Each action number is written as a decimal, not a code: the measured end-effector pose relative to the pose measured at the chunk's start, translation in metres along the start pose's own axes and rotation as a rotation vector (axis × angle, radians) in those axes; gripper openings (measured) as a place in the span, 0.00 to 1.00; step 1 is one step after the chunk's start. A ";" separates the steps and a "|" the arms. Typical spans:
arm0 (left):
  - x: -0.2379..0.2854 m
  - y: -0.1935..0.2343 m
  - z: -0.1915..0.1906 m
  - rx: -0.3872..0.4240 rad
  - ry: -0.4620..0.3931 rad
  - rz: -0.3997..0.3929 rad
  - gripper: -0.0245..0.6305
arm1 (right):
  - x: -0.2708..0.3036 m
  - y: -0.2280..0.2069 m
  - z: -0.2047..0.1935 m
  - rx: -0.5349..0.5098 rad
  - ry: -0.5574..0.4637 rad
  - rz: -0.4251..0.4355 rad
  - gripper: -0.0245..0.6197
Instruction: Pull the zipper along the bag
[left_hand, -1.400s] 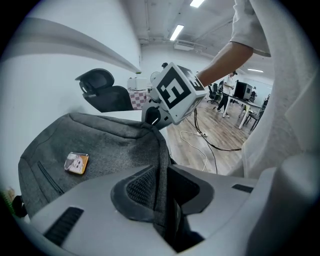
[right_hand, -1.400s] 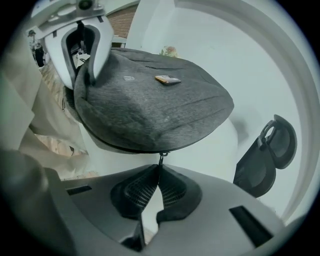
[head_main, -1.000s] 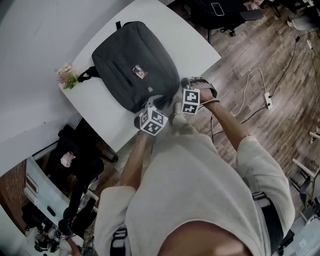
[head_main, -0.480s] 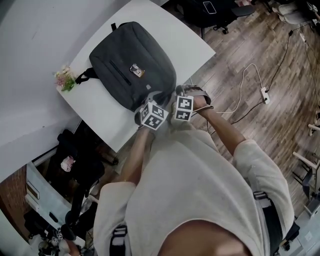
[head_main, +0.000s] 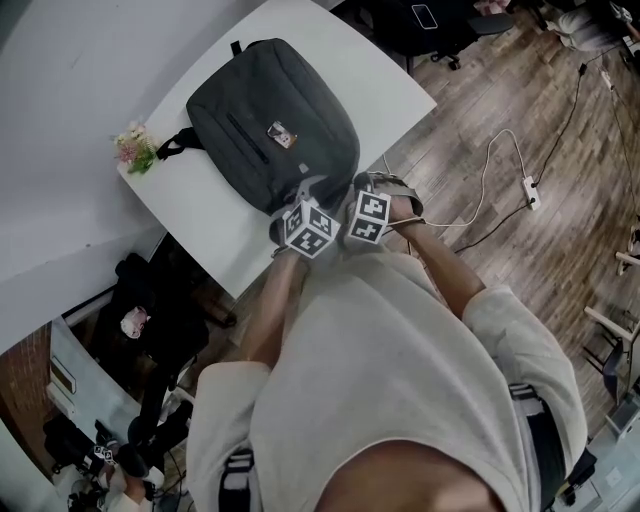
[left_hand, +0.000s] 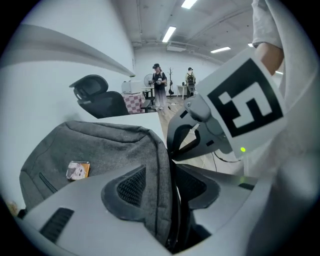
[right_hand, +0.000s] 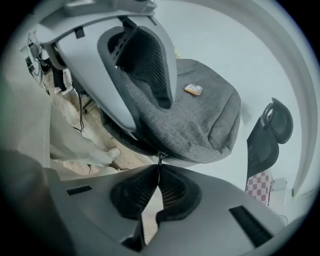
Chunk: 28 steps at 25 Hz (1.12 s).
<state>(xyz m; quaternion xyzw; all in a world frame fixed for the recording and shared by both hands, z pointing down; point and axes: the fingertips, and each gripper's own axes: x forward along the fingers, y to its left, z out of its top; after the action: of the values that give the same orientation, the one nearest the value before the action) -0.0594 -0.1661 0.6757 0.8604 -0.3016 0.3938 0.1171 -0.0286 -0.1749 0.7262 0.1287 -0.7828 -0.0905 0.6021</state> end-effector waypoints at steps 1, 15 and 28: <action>-0.007 0.000 -0.003 0.030 0.007 0.005 0.35 | 0.000 -0.001 -0.001 0.000 0.001 -0.001 0.06; -0.061 0.000 -0.086 0.522 0.194 0.010 0.40 | 0.002 -0.004 -0.004 -0.009 0.004 0.012 0.06; -0.014 -0.024 -0.040 0.451 0.120 -0.010 0.34 | 0.009 -0.052 -0.049 0.027 0.061 -0.041 0.06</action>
<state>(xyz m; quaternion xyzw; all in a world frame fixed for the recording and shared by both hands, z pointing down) -0.0764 -0.1237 0.6928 0.8413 -0.1941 0.5011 -0.0582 0.0210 -0.2269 0.7320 0.1557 -0.7623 -0.0884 0.6219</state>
